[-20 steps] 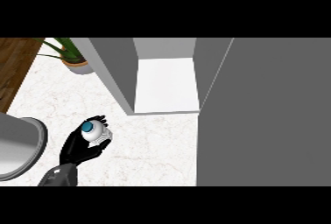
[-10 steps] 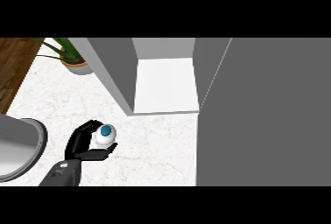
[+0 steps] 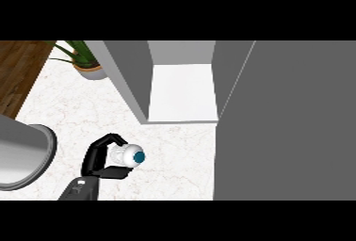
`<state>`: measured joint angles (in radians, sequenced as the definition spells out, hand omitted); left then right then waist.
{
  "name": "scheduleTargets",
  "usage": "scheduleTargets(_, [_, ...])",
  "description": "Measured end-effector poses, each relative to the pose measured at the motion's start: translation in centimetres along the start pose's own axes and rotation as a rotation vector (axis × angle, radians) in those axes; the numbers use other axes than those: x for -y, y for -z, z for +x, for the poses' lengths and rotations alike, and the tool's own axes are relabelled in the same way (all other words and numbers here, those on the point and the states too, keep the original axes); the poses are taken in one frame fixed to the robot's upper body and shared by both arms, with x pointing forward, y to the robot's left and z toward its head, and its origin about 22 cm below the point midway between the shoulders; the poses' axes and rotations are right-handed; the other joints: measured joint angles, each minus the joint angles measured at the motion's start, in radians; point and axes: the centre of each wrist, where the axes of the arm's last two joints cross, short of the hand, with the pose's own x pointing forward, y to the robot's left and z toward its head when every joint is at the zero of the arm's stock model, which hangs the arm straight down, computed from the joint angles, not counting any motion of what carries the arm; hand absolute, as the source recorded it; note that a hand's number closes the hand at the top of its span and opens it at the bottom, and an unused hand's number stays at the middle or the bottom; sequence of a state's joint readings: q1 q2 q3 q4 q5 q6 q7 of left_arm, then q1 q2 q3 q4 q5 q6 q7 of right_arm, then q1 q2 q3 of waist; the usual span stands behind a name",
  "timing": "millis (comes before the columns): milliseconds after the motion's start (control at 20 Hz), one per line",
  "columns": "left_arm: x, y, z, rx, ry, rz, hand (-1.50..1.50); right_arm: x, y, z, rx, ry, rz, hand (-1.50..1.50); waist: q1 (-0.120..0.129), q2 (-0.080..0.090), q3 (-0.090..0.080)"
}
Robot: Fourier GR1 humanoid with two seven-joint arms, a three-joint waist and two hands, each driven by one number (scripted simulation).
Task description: Pick up the bottled water, place it into the cabinet and close the cabinet
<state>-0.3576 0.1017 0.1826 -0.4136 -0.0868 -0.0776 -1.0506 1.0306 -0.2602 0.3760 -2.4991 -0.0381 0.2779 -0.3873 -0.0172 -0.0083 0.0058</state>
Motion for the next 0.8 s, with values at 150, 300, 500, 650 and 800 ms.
scheduleTargets(150, [1.8, -0.2, -0.1, -0.003, -0.019, -0.007, 1.5, -0.1, 0.0, -0.1, 0.003, 0.004, -0.003, -1.5, 0.005, 0.0, -0.001])
scheduleTargets(300, [3.6, -0.2, 0.0, -0.013, -0.05, -0.033, 1.5, 0.0, 0.0, 0.0, 0.005, 0.001, -0.001, -1.5, 0.006, 0.001, -0.003])
scheduleTargets(500, [5.6, 1.0, 0.7, -0.007, -0.095, -0.055, 1.5, -0.1, -0.3, 0.0, 0.0, 0.004, -0.002, -1.5, 0.001, 0.002, -0.005])
scheduleTargets(650, [7.1, 2.6, 2.0, 0.0, -0.114, -0.062, 1.5, 0.0, -0.3, 0.0, -0.002, -0.003, -0.007, -1.5, 0.003, 0.001, -0.006])
scheduleTargets(800, [8.8, 4.6, 3.7, -0.003, -0.119, -0.054, 1.5, 0.0, -0.3, -0.1, 0.004, 0.001, -0.006, -1.5, -0.001, 0.001, -0.006])
